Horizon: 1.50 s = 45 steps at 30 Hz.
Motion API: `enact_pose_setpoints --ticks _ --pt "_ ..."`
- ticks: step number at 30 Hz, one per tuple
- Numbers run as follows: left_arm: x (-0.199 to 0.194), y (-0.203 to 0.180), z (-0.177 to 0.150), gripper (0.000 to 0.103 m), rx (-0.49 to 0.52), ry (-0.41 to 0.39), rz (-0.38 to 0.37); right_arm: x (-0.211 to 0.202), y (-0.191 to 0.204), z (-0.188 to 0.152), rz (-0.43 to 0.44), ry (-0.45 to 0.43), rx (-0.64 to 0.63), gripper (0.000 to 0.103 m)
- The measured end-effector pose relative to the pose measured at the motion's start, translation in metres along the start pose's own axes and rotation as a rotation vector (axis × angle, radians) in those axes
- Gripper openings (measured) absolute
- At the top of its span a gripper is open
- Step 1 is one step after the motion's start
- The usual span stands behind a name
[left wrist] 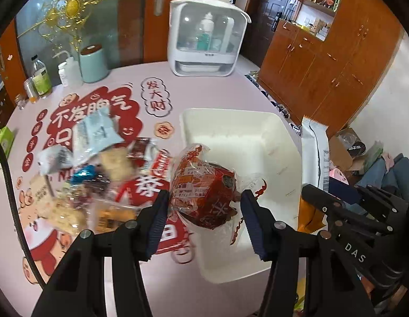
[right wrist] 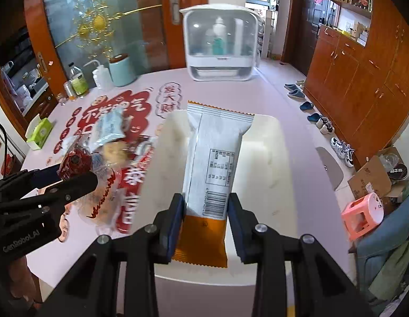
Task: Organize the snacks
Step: 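Carry both snacks over the white tray and open both tools to drop them, then move both open tools back from the tray to the snack pile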
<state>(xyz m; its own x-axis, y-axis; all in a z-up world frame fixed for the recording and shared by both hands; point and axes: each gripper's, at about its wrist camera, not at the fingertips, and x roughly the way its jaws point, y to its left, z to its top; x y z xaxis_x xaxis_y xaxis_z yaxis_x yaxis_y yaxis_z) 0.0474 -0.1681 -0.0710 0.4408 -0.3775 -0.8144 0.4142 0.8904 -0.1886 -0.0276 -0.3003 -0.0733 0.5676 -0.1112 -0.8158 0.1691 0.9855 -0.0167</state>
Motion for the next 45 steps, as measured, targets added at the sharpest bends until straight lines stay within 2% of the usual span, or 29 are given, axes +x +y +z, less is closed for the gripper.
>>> enact_pose_setpoints --ticks 6,14,15,17,18,21,32,45 --pt "0.029 -0.031 0.001 0.054 -0.003 0.052 0.029 0.015 -0.033 0.001 0.021 0.028 -0.008 0.035" --pt "0.054 -0.043 0.001 0.056 -0.038 0.120 0.070 0.031 -0.045 0.002 0.060 0.071 -0.024 0.038" --pt "0.056 -0.041 0.000 0.060 -0.050 0.125 0.078 0.033 -0.046 0.002 0.064 0.079 -0.023 0.038" --pt "0.061 -0.037 0.001 0.089 -0.067 0.143 0.112 0.036 -0.047 0.003 0.069 0.091 -0.025 0.039" --pt "0.061 -0.036 0.000 0.092 -0.074 0.144 0.112 0.037 -0.049 0.002 0.068 0.094 -0.023 0.040" --pt "0.059 -0.030 0.000 0.092 -0.108 0.135 0.078 0.039 -0.052 0.001 0.071 0.097 -0.008 0.044" --pt "0.044 -0.037 -0.002 0.092 -0.071 0.108 0.148 0.040 -0.054 0.000 0.090 0.109 0.008 0.046" --pt "0.028 -0.051 -0.004 0.092 -0.012 0.071 0.168 0.038 -0.053 -0.004 0.089 0.115 0.021 0.046"
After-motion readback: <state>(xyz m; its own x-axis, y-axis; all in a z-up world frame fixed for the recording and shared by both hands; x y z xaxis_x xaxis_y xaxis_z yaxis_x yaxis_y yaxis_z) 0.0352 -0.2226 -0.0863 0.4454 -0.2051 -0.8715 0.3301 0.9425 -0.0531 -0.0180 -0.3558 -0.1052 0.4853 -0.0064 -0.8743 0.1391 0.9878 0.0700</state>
